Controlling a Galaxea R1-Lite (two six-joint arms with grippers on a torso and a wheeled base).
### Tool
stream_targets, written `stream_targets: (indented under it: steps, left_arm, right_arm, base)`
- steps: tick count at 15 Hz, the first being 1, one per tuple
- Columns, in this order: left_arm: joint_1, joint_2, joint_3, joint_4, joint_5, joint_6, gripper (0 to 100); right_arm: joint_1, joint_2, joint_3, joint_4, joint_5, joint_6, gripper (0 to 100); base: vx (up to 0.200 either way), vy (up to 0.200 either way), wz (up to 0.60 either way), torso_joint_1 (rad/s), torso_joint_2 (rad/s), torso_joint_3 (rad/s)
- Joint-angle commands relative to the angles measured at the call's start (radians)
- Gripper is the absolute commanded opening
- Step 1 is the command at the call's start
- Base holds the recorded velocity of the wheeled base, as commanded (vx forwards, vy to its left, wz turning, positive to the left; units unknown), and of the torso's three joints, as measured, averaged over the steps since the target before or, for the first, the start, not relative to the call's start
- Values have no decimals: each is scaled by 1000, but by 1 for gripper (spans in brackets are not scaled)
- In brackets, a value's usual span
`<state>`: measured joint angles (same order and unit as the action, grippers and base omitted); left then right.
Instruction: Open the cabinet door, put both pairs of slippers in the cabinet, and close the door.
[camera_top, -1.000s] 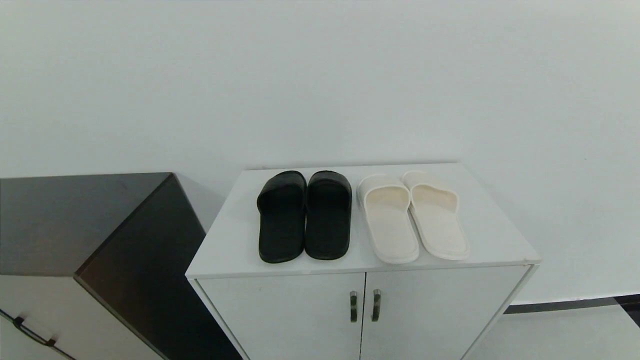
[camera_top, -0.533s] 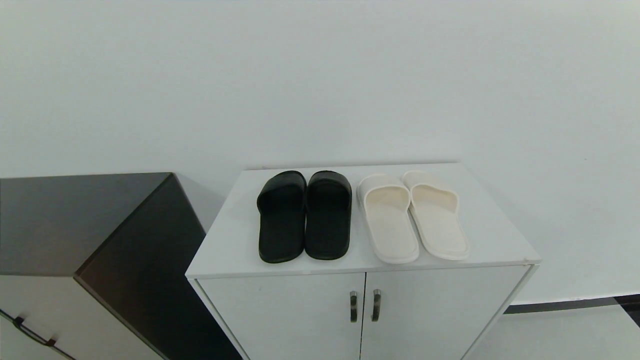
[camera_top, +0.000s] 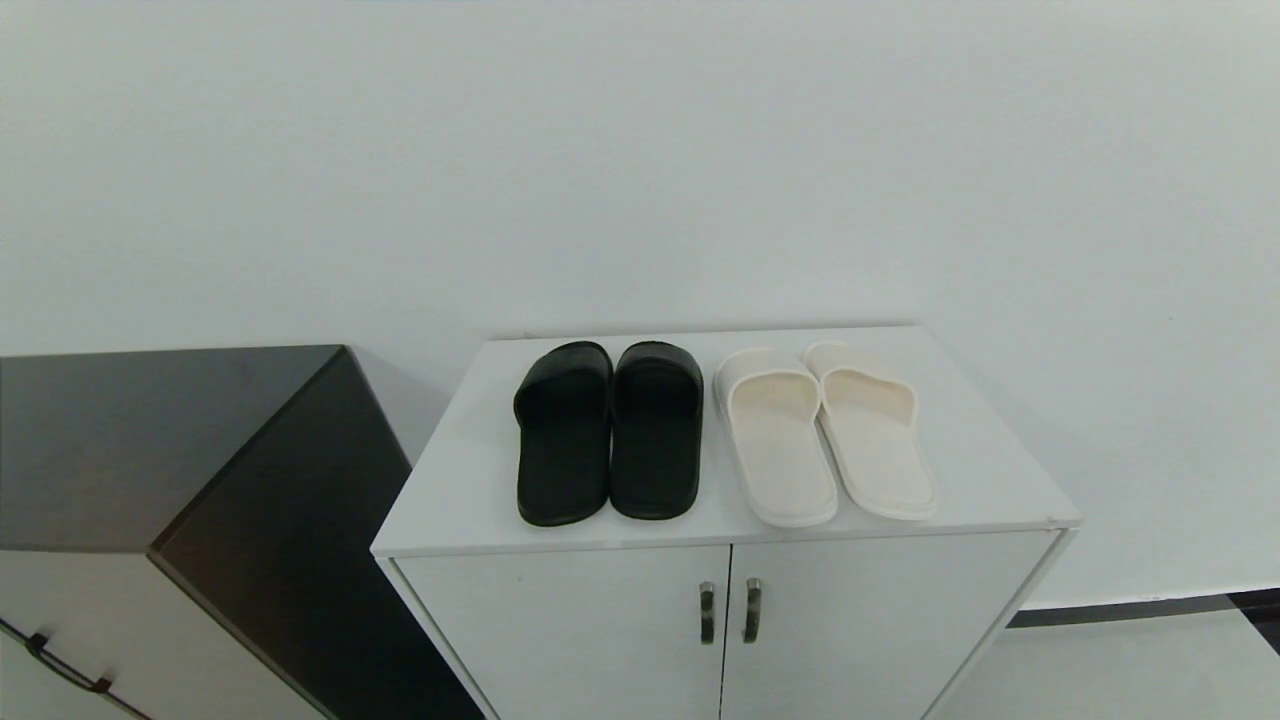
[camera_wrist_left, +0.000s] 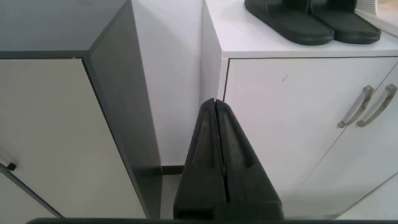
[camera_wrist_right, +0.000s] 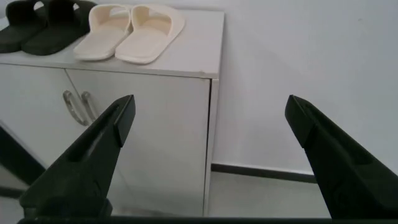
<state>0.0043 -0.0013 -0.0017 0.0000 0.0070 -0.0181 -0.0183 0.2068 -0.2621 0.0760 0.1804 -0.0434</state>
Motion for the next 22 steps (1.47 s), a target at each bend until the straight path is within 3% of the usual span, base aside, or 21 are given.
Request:
stream_targets:
  steps: [1, 3, 6, 9, 12, 17, 22]
  left_arm:
    - [-1, 1, 0, 0, 1, 0, 0]
    - [0, 1, 0, 0, -1, 3, 0]
    - [0, 1, 0, 0, -1, 4, 0]
    - [0, 1, 0, -2, -1, 12, 0]
    - [-1, 1, 0, -2, -1, 12, 0]
    - [-1, 1, 0, 0, -2, 12, 0]
    - [-1, 1, 0, -2, -2, 10, 0]
  right_arm:
    - [37, 424, -112, -128, 42, 8, 100]
    - [153, 600, -195, -220, 7, 123, 100]
    - [437, 767, -304, -260, -197, 301, 100]
    - [627, 892, -382, -317, -306, 339, 100]
    - [696, 1040, -445, -349, -388, 320, 100]
    - [748, 1335, -511, -625, -608, 289, 100]
    - [750, 1501, -660, -648, -719, 229, 100]
  base:
    - [0, 0, 0, 0, 0, 0]
    - [0, 0, 0, 0, 0, 0]
    - [0, 0, 0, 0, 0, 0]
    - [0, 0, 0, 0, 0, 0]
    - [0, 0, 0, 0, 0, 0]
    - [0, 0, 0, 0, 0, 0]
    - [0, 0, 0, 0, 0, 0]
